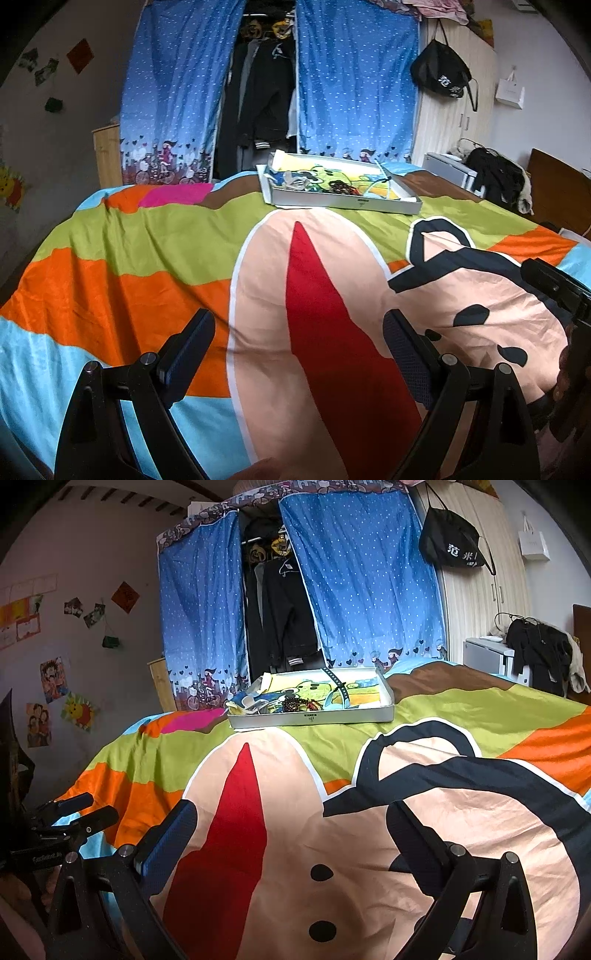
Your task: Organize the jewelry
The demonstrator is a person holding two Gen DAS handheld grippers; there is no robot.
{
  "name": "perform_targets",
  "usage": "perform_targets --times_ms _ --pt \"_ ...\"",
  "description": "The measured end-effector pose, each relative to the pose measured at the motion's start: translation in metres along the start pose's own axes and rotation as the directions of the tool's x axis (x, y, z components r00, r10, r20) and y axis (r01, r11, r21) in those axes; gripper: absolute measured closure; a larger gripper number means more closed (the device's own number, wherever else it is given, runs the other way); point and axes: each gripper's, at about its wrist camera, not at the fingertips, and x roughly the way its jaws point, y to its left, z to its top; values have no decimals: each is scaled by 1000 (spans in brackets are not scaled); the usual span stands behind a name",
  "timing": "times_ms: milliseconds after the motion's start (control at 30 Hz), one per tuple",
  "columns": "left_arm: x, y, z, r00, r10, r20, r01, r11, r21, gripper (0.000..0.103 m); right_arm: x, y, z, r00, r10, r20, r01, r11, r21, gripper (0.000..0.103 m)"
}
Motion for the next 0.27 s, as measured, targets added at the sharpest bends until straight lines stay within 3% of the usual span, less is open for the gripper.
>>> perform_targets --times_ms 267 --pt "1 1 -4 1000 4 -6 -4 1000 8 14 1 -1 -2 1000 0 -4 0 1000 4 0"
